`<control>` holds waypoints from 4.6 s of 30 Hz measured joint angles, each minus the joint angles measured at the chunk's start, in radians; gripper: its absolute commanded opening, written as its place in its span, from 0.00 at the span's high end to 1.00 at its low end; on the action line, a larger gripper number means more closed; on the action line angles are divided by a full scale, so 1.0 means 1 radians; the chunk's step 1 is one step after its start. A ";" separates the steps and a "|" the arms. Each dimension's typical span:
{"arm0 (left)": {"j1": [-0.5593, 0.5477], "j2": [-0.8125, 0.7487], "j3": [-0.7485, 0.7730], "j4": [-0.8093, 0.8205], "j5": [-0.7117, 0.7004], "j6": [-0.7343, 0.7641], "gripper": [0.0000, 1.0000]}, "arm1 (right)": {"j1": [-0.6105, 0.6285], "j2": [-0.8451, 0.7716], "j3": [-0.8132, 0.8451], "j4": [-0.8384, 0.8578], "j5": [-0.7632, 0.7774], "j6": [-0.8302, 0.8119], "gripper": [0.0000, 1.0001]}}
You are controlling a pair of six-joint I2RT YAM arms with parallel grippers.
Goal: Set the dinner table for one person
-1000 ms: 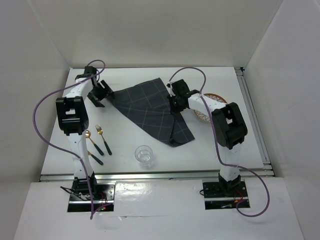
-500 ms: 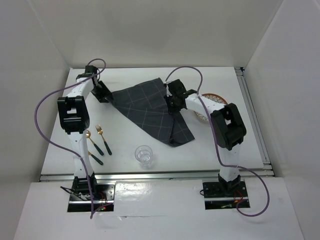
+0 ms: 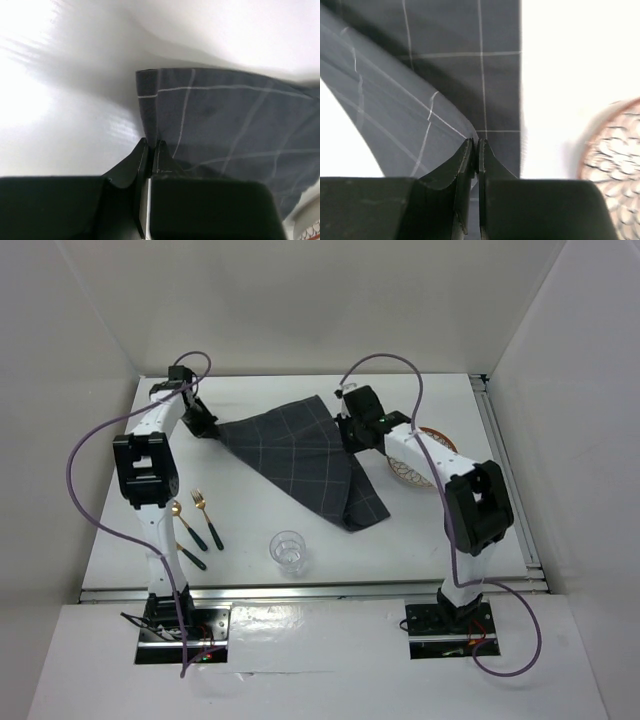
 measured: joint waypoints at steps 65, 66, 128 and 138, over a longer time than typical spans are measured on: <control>-0.121 -0.245 -0.053 -0.035 -0.158 0.150 1.00 | -0.232 0.197 0.254 0.000 0.006 0.109 0.66; -0.130 -0.251 -0.082 -0.030 -0.167 0.150 1.00 | -0.225 0.179 0.217 -0.004 0.004 0.120 0.75; -0.301 -0.604 -0.914 0.139 -0.227 0.089 1.00 | -0.045 -0.141 -0.503 0.091 -0.186 0.419 1.00; -0.337 -0.607 -0.875 0.130 -0.227 0.093 1.00 | -0.015 -0.196 -0.553 0.062 -0.144 0.448 1.00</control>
